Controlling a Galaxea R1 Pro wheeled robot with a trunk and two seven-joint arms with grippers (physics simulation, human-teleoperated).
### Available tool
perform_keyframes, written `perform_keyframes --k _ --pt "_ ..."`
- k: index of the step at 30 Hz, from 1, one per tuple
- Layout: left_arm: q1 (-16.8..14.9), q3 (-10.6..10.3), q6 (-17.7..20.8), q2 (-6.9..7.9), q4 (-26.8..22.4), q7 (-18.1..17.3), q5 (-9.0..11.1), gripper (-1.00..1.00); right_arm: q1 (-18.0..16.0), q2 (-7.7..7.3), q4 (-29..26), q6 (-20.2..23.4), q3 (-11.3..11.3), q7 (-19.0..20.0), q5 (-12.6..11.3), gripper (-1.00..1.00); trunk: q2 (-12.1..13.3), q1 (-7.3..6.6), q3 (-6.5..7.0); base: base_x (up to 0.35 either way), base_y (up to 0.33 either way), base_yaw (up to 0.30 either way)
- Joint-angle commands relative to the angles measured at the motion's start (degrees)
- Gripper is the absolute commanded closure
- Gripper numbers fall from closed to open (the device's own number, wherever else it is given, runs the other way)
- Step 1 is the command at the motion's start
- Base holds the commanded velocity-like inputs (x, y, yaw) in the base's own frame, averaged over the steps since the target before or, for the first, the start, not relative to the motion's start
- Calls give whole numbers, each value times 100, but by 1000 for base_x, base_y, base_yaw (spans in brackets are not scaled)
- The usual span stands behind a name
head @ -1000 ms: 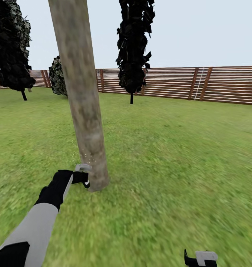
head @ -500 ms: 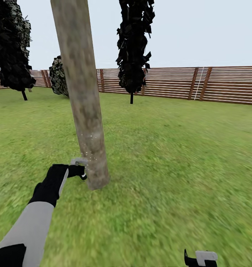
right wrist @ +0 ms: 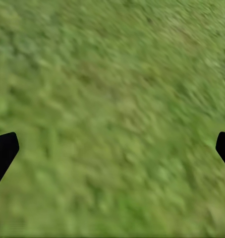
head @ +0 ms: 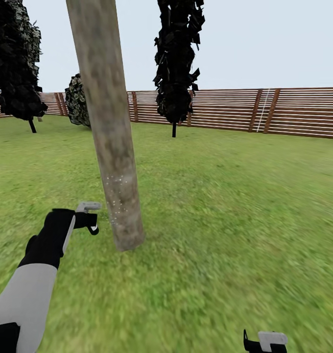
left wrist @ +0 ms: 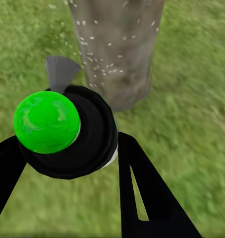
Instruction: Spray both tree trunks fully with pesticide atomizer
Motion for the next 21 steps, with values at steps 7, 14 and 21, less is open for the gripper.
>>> perform_keyframes --k 7,14,21 --pt "11 5 12 -3 49 -20 -72 100 -5 1 9 -13 -26 -29 61 -100 -3 -1 -5 100 -226 116" --pt "14 5 21 -1 59 -20 -76 100 -5 -9 9 -13 -26 -19 62 -100 -3 -1 -5 16 -271 7" --pt "112 0 26 51 86 -13 -83 100 -5 -9 9 -13 -26 -21 61 -100 -3 -1 -5 10 -275 0"
